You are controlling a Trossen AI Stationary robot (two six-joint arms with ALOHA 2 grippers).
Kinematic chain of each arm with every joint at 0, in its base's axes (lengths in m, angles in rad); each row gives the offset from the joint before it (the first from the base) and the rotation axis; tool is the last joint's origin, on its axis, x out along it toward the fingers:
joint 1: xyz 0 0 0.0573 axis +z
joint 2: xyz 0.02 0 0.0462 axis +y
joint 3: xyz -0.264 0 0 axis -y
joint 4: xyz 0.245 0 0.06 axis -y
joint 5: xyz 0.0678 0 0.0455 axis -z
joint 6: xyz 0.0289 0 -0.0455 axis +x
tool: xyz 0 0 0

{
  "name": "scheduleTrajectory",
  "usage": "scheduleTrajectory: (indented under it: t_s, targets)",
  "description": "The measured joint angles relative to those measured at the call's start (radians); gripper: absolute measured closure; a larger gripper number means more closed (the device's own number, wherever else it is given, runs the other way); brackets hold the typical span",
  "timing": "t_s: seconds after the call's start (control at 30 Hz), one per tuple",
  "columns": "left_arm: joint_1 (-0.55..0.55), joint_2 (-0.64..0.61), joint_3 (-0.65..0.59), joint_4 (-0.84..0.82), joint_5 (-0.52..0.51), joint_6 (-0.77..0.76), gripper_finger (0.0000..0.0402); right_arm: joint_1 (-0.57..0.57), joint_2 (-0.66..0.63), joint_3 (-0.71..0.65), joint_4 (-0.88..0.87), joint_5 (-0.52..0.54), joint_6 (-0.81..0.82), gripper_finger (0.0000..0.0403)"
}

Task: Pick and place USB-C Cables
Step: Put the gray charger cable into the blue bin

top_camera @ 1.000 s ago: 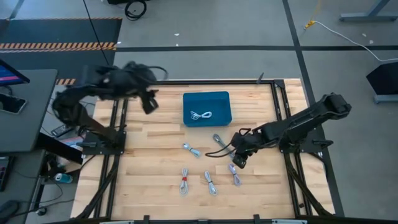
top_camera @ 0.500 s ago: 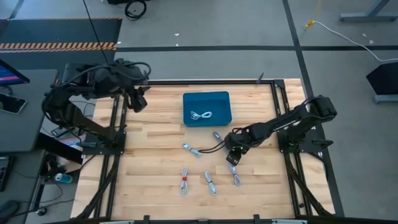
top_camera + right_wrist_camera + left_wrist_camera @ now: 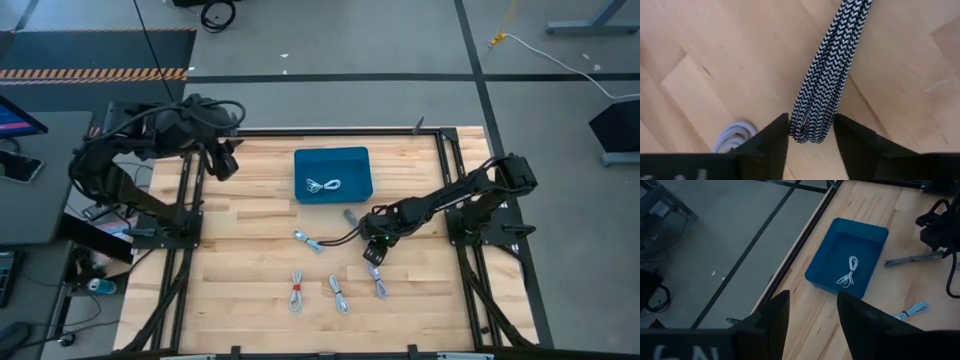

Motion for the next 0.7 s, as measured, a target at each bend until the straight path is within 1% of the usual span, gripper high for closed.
scheduleTrajectory:
  t_s: [0.07, 0.17, 0.2, 0.33, 0.43, 0.53, 0.7]
  targets:
    - [0.000, 0.000, 0.000, 0.000, 0.000, -0.001, 0.0230, 0.000, 0.000, -0.001, -0.006, 0.004, 0.000, 0.0292]
    - [0.000, 0.000, 0.000, 0.000, 0.000, -0.019, 0.0230, -0.001, 0.000, -0.002, -0.012, 0.001, -0.005, 0.0368]
    - [0.000, 0.000, 0.000, 0.000, 0.000, -0.020, 0.0230, 0.000, 0.000, -0.002, -0.012, 0.002, -0.015, 0.0375]
    - [0.000, 0.000, 0.000, 0.000, 0.000, -0.019, 0.0230, 0.001, -0.005, -0.002, -0.008, -0.016, -0.038, 0.0375]
    - [0.000, 0.000, 0.000, 0.000, 0.000, -0.019, 0.0230, 0.002, -0.024, 0.018, -0.035, -0.060, -0.060, 0.0375]
    - [0.000, 0.000, 0.000, 0.000, 0.000, -0.020, 0.0230, 0.006, -0.083, 0.098, -0.108, -0.110, -0.096, 0.0375]
    - [0.000, 0.000, 0.000, 0.000, 0.000, -0.020, 0.0230, 0.008, -0.178, 0.285, -0.222, -0.128, -0.164, 0.0375]
